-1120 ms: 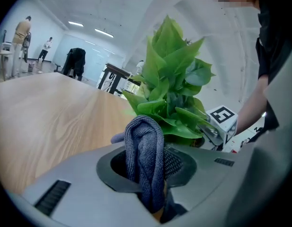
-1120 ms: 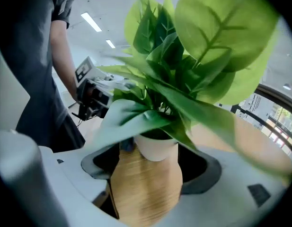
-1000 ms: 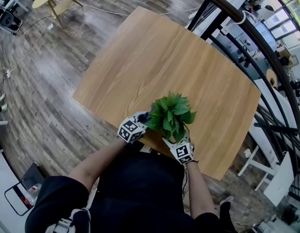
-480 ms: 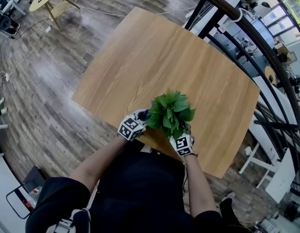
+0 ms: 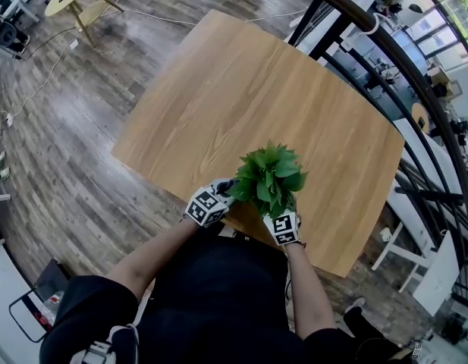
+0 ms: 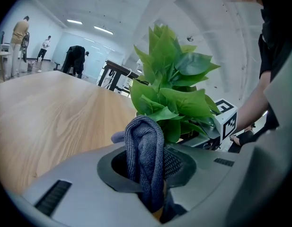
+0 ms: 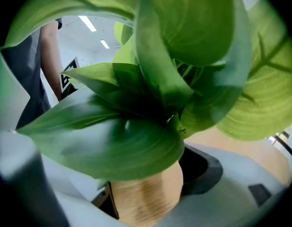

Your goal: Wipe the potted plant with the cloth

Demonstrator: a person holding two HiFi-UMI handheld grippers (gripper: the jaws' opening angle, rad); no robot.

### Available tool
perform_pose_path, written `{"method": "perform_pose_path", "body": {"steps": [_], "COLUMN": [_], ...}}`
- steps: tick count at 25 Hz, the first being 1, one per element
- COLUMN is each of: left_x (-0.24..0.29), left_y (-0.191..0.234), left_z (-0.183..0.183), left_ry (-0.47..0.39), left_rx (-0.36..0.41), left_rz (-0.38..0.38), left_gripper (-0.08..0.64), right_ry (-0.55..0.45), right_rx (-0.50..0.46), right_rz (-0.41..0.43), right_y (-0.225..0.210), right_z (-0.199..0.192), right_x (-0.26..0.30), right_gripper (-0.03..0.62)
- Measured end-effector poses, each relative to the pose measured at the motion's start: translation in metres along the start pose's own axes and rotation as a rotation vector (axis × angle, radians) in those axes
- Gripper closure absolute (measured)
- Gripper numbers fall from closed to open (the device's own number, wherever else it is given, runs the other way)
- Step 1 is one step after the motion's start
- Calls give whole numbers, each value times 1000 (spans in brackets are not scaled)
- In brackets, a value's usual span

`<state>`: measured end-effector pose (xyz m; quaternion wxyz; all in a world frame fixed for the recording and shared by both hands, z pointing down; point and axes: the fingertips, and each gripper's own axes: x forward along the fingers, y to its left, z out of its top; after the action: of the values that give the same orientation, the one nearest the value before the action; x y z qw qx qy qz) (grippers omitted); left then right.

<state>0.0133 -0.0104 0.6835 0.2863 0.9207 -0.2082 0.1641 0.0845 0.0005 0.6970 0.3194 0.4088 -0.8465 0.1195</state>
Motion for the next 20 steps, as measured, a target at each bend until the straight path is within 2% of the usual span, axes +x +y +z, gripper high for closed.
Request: {"method": "perform_pose_path", "body": {"steps": [2, 6, 10, 15, 18, 20], "left_x": [0, 2, -3, -8, -10, -10], "left_y": [-1, -10, -4, 21, 26, 26], "left_z": [-4, -9, -9, 2, 6, 6], "left_ry": [14, 44, 24, -13, -19, -20], "left_rx": [-17, 3, -22, -41, -38, -33], "left_rz": [-23, -62, -30, 40, 48, 49], "left_gripper": [471, 469, 469, 469, 469, 469], "right_ry": [3, 5, 1, 6, -13, -29], "right_rx": [29, 54, 34, 14, 41, 19], "right_rz": [-3, -22, -22, 38, -20, -55], "right_y": [3, 5, 13, 37, 28, 17], "right_z": [6, 10, 6, 0, -2, 4], "right_x": [0, -1, -6, -17, -22, -23], "right_gripper": [199, 199, 199, 199, 199, 199]}}
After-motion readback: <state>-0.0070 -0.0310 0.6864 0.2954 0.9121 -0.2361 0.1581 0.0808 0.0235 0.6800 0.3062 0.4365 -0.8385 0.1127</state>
